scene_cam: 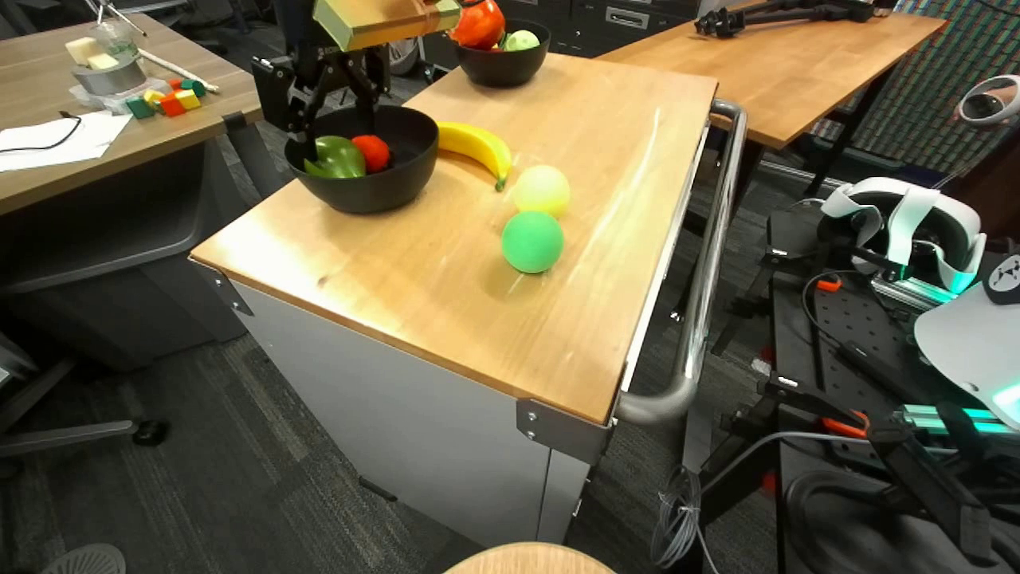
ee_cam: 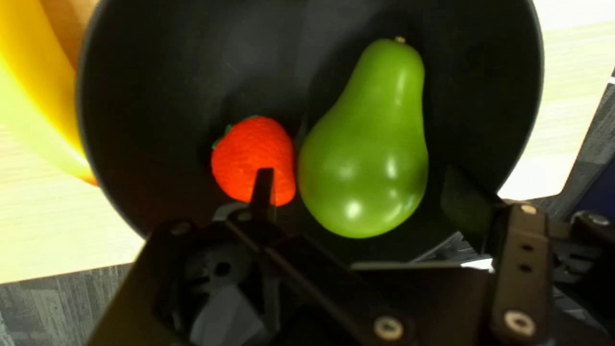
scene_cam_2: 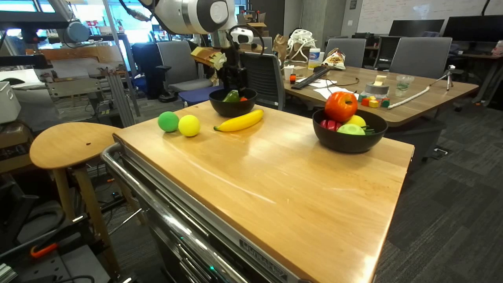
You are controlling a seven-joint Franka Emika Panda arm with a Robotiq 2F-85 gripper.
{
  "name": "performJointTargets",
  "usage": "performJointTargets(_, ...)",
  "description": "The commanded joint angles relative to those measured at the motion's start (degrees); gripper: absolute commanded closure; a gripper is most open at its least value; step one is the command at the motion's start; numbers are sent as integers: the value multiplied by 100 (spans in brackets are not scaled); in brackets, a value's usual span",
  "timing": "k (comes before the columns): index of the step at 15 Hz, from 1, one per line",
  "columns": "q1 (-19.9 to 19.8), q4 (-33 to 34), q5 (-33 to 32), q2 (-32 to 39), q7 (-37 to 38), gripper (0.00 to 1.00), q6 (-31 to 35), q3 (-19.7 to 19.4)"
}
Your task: Pick the fruits in the bowls and put them on the table
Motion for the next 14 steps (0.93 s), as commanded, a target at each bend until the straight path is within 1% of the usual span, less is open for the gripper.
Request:
performJointTargets(1, 245, 438, -309, 251, 117, 9, 126, -148)
performJointTargets(6, 427, 484, -767, 446, 90, 14, 224, -300)
performJointTargets(8, 443, 412, -898, 524, 107, 18, 291, -372)
performJointTargets(9, 435, 374, -922, 547, 103, 17, 320, -392)
performJointTargets(10, 429, 354, -933, 581, 106, 19, 329, -411)
performJointTargets(11, 422, 332, -964, 612, 112, 18, 354, -443)
performJointTargets(13, 412, 302, -987, 655, 124, 21, 420, -505)
performJointTargets(14, 408, 296, -978, 670, 129, 26, 463, -525)
